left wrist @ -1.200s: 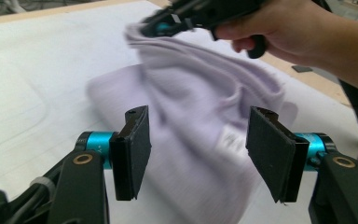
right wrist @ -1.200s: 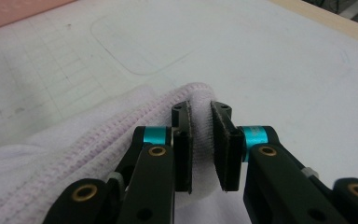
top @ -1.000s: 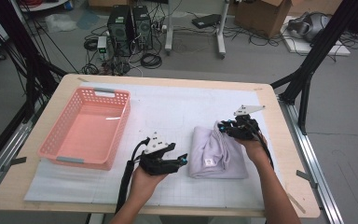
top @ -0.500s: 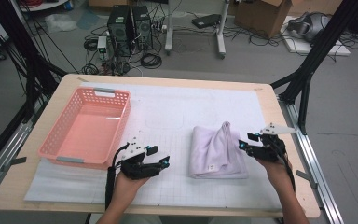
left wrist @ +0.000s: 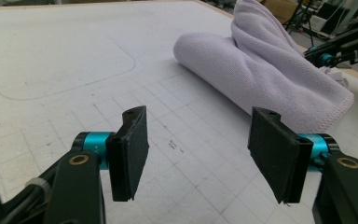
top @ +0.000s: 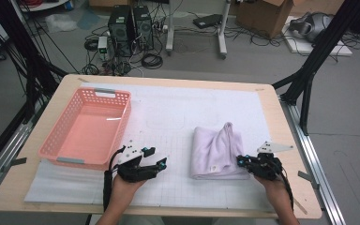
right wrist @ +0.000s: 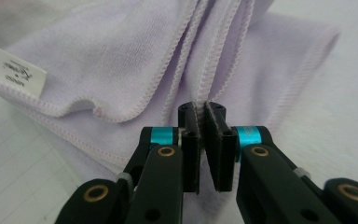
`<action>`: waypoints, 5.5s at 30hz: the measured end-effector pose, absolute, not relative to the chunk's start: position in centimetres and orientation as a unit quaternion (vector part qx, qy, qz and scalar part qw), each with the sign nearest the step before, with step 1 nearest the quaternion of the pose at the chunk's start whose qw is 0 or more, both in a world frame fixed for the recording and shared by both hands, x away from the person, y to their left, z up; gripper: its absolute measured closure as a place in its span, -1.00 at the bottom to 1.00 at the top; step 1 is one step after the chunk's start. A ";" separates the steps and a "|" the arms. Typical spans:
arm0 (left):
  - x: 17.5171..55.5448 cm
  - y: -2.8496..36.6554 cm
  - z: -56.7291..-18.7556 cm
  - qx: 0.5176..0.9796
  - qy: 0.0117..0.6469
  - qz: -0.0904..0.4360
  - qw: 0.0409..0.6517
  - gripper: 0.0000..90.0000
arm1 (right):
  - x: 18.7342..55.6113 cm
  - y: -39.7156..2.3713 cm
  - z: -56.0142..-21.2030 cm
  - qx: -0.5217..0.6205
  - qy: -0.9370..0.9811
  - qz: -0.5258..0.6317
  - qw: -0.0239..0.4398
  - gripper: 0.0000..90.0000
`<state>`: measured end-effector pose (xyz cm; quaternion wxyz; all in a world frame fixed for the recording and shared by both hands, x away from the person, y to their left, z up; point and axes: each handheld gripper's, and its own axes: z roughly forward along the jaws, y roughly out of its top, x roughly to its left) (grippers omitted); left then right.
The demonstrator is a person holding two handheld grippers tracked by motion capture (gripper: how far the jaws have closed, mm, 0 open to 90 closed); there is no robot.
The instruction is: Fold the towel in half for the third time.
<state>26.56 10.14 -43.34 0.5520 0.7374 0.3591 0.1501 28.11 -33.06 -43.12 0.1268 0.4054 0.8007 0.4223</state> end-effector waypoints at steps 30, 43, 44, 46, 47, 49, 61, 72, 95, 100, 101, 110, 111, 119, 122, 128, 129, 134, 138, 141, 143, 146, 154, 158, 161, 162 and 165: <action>26.5 10.1 -43.7 0.733 0.366 0.143 0.554 -0.15 | 25.8 -34.8 -42.3 0.495 0.775 0.368 0.137 0.67; 26.4 10.2 -43.7 0.731 0.369 0.143 0.556 -0.15 | 28.0 -33.1 -43.4 0.484 0.778 0.352 0.190 0.53; 26.5 10.3 -43.7 0.730 0.370 0.145 0.556 -0.15 | 27.8 -33.3 -43.2 0.495 0.773 0.352 0.183 0.53; 26.5 10.4 -43.7 0.729 0.371 0.146 0.557 -0.15 | 27.0 -33.5 -42.2 0.498 0.780 0.323 0.199 0.43; 26.5 10.5 -43.6 0.729 0.371 0.145 0.557 -0.15 | 27.0 -33.5 -42.2 0.498 0.780 0.323 0.199 0.43; 26.5 10.5 -43.6 0.728 0.372 0.146 0.556 -0.15 | 27.1 -33.5 -41.3 0.487 0.775 0.342 0.213 0.37; 26.5 10.6 -43.7 0.729 0.373 0.144 0.556 -0.15 | 33.1 -29.6 -41.6 0.416 0.781 0.388 0.259 0.55; 26.4 10.6 -43.6 0.728 0.373 0.145 0.557 -0.15 | 32.8 -33.0 -42.6 0.486 0.764 0.348 0.243 0.51; 26.5 10.7 -43.7 0.728 0.374 0.144 0.556 -0.15 | 39.1 -20.4 -42.4 0.336 0.852 0.360 0.178 0.28; 26.4 10.8 -43.7 0.727 0.374 0.146 0.557 -0.15 | 38.9 -22.1 -41.2 0.363 0.826 0.393 0.180 0.25; 26.4 10.8 -43.7 0.727 0.374 0.146 0.557 -0.15 | 38.7 -22.9 -40.6 0.369 0.821 0.390 0.193 0.30; 26.3 10.7 -43.6 0.725 0.372 0.148 0.561 -0.15 | 38.2 -28.1 -42.7 0.440 0.802 0.328 0.234 0.64; 26.3 10.7 -43.6 0.725 0.372 0.147 0.561 -0.15 | 38.3 -28.5 -43.1 0.451 0.794 0.330 0.239 0.63; 26.3 10.8 -43.6 0.725 0.373 0.147 0.561 -0.15 | 37.1 -30.0 -41.7 0.487 0.750 0.362 0.264 0.35; 26.3 10.8 -43.6 0.723 0.373 0.147 0.563 -0.15 | 35.2 -30.6 -40.6 0.466 0.752 0.396 0.246 0.22; 26.3 11.0 -43.4 0.716 0.374 0.147 0.571 -0.17 | 30.0 -30.7 -41.1 0.417 0.786 0.397 0.227 0.45; 26.3 11.0 -43.4 0.715 0.374 0.146 0.572 -0.18 | 29.3 -30.8 -41.5 0.418 0.788 0.398 0.214 0.49; 26.4 10.9 -43.4 0.714 0.372 0.148 0.574 -0.18 | 27.3 -31.8 -43.6 0.411 0.805 0.381 0.195 0.49; 26.4 10.9 -43.4 0.713 0.369 0.147 0.578 -0.19 | 26.0 -32.9 -43.6 0.419 0.801 0.378 0.198 0.48; 26.4 11.0 -43.3 0.707 0.366 0.147 0.587 -0.21 | 25.2 -34.0 -43.2 0.423 0.788 0.400 0.203 0.32; 26.4 11.0 -43.2 0.707 0.364 0.146 0.589 -0.21 | 24.8 -34.7 -42.5 0.427 0.769 0.425 0.213 0.23; 26.5 11.0 -43.2 0.718 0.346 0.145 0.587 -0.21 | 24.6 -35.5 -41.8 0.437 0.747 0.442 0.237 0.05; 26.6 10.7 -43.5 0.721 0.338 0.156 0.584 -0.37 | 24.8 -36.9 -42.0 0.451 0.738 0.435 0.251 -0.29; 26.7 10.7 -43.6 0.715 0.357 0.152 0.581 -0.46 | 25.1 -37.3 -42.2 0.463 0.735 0.437 0.233 -0.41; 26.8 10.7 -43.6 0.701 0.369 0.151 0.591 -0.54 | 25.0 -37.5 -42.3 0.459 0.736 0.437 0.237 -0.44; 26.8 10.7 -43.6 0.701 0.367 0.153 0.592 -0.55 | 24.9 -37.6 -42.3 0.459 0.737 0.436 0.237 -0.44; 26.8 10.7 -43.6 0.703 0.364 0.164 0.588 -0.55 | 24.8 -37.9 -42.3 0.461 0.735 0.434 0.241 -0.46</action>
